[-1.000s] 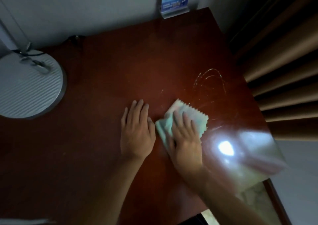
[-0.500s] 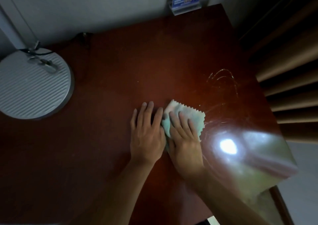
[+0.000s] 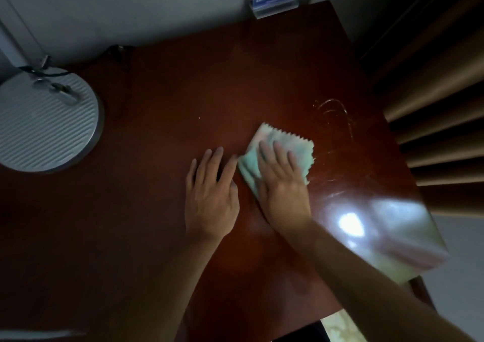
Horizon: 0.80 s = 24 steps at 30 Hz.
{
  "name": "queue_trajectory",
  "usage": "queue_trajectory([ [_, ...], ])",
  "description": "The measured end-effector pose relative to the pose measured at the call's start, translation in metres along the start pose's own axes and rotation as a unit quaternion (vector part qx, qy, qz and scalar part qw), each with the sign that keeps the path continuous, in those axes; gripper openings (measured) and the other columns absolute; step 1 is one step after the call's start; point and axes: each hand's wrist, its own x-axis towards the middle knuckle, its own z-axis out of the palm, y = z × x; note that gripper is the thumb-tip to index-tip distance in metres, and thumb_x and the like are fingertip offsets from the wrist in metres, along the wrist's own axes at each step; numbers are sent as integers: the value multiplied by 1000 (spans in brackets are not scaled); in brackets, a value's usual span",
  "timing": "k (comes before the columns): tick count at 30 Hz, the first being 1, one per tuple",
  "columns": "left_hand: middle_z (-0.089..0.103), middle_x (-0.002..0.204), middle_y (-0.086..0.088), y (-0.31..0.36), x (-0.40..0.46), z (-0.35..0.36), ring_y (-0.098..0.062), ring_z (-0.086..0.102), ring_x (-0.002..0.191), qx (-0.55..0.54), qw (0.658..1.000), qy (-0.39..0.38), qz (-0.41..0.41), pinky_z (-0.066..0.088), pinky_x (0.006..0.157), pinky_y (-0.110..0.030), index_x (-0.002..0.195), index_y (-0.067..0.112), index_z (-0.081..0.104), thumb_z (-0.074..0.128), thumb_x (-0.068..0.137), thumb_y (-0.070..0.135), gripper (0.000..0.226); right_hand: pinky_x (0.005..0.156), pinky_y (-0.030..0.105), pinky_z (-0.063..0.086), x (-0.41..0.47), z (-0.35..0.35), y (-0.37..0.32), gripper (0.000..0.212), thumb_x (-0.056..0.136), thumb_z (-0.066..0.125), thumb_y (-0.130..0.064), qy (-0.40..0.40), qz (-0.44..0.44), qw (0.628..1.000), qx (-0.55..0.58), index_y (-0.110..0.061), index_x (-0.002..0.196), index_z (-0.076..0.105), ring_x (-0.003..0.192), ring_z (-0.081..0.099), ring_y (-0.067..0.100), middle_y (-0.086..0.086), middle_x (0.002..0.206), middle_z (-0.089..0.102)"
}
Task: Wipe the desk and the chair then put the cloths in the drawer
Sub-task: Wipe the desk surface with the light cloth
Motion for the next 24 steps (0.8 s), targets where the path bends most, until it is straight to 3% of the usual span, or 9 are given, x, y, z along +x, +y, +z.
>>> queue_trajectory([
  [4,38,155,-5,2,1,-4,-24,30,146,34,999,-28,9,23,119,-47,145,15,45,31,97,24,51,118,49,28,15,-10,32,51,96,54,-20,-27,-77,997,-9,-5,144,44,142,35,31,10,151,42],
  [7,35,156,-9,9,4,-8,-24,28,147,47,998,-52,2,22,119,-47,145,6,42,26,98,25,54,121,42,14,66,-29,86,54,101,44,-24,-41,21,998,-49,-8,151,30,148,22,29,9,159,29],
  [9,34,155,-16,22,10,-9,-27,26,147,39,997,-59,19,21,120,-46,144,-1,41,24,98,23,54,121,44,14,82,-37,107,53,103,39,-24,-30,74,996,-36,-5,152,28,148,19,30,11,160,26],
  [12,31,154,-23,53,31,-7,-32,22,147,-3,996,-65,67,18,121,-48,143,-7,39,24,98,20,54,119,50,18,48,-34,96,54,100,45,-19,-18,57,998,-29,0,149,31,145,25,36,16,157,29],
  [14,26,157,-20,72,45,-3,-30,19,149,-30,994,-70,72,16,122,-46,148,-2,32,22,97,22,57,117,54,25,14,-28,87,54,96,54,-16,-17,3,1000,-5,2,145,38,141,33,40,19,152,37],
  [17,12,164,-5,99,64,11,-23,7,151,-46,994,-99,30,9,123,-42,156,20,12,16,95,30,62,118,52,25,24,-33,120,54,95,57,-15,-2,-28,1000,-2,1,143,41,140,37,38,18,150,41],
  [21,23,161,-3,125,69,31,-24,12,151,20,996,-84,-2,10,121,-56,154,23,25,21,96,31,58,120,46,15,70,-48,166,50,101,42,-22,21,111,994,-10,-1,147,37,145,27,34,14,154,36],
  [24,34,157,-5,129,66,43,-25,22,149,30,999,-38,-17,15,119,-58,148,18,40,29,97,30,53,120,50,18,55,-44,153,52,98,46,-20,14,66,997,-24,-1,146,38,144,28,36,15,153,38],
])
